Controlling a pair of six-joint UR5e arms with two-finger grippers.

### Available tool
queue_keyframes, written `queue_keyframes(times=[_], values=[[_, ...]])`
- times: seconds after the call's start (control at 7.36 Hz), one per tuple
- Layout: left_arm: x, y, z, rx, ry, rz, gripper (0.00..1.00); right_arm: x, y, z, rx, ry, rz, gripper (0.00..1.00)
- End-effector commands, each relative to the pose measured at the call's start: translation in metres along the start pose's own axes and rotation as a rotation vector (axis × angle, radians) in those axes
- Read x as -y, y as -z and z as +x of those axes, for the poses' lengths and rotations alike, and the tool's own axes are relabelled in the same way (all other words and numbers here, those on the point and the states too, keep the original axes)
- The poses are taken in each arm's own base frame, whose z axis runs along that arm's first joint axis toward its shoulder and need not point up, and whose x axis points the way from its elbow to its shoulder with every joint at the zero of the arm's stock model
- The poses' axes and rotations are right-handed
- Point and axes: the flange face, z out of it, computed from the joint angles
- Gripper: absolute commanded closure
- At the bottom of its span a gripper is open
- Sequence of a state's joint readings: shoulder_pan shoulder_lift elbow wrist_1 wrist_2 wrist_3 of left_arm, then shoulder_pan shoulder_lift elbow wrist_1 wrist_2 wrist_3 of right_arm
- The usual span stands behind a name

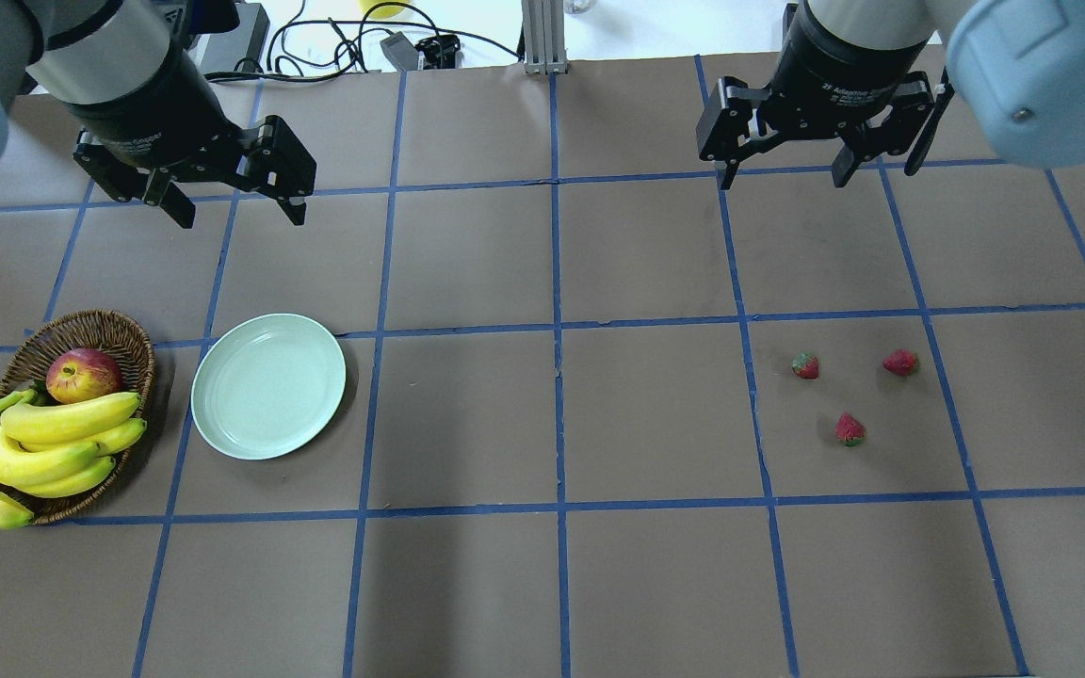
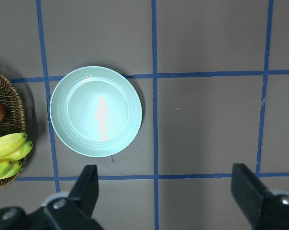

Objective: Collect all strawberries into plate

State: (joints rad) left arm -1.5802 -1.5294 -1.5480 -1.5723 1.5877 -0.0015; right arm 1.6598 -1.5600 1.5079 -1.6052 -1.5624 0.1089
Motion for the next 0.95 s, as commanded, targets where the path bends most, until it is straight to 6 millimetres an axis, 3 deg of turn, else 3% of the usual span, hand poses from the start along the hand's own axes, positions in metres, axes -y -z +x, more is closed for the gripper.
queue_keyframes(times=[0.0, 0.81], values=[[0.0000, 0.0001, -0.0001, 0.000, 0.000, 0.000, 0.00, -0.0003, -0.0004, 0.0004, -0.004, 0.000, -0.003, 0.00], [-0.0001, -0.0006, -0.0001, 0.000, 0.000, -0.001, 0.00, -0.0005, -0.0034, -0.0002, 0.001, 0.001, -0.010, 0.00]])
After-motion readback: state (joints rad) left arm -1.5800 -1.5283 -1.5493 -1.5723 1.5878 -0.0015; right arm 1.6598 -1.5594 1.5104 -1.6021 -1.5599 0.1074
